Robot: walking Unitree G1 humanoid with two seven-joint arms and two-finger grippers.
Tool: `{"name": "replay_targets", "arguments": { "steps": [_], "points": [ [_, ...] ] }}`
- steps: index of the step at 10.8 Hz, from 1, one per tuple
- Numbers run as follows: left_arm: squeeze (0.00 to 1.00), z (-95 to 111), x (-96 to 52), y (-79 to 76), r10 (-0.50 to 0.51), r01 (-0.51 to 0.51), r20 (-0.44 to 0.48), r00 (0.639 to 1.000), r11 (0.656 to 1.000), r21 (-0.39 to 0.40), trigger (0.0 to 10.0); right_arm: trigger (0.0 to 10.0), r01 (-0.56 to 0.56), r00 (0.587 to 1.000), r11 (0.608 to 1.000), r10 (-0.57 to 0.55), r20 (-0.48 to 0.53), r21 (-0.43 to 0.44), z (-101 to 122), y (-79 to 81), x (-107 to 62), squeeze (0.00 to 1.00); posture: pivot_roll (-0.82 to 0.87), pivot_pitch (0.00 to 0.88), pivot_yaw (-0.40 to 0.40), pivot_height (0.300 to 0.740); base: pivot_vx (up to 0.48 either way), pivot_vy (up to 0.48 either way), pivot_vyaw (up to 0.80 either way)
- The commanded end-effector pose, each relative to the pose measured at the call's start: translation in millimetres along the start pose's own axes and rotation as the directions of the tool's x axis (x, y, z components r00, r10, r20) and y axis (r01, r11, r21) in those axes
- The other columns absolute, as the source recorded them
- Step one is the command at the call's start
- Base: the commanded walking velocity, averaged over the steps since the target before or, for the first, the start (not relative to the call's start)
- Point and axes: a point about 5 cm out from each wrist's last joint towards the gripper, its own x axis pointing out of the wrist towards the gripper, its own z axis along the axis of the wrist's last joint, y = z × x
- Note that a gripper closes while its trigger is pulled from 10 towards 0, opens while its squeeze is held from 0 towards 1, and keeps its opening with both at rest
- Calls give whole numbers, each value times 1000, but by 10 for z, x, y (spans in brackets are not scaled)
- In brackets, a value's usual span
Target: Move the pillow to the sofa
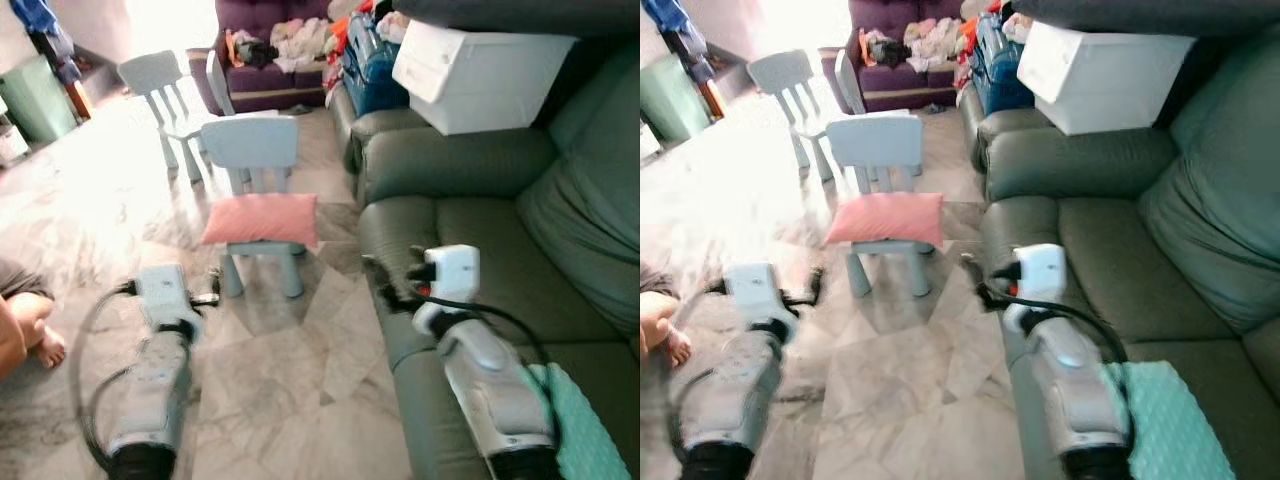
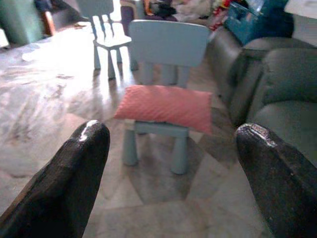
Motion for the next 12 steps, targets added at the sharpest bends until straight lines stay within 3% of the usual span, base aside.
{"name": "replay_targets", "arguments": {
  "steps": [1,7,12],
  "points": [
    [0,52,11,77,24,-24,8,1000,1000,11,10000,10000,-25,1000,1000,24,9,16,17,81,30,0,-94,1,61,740,0,476,0],
    [0,47,14,66,21,-21,5,1000,999,33,10000,10000,-15,1000,1000,15,8,20,8,71,26,0,-97,2,66,740,0,458,0],
    [0,123,42,69,42,-44,56,998,999,26,10000,10000,-12,1000,1000,11,9,20,1,62,29,0,-97,2,67,740,0,0,0]
  ]
}}
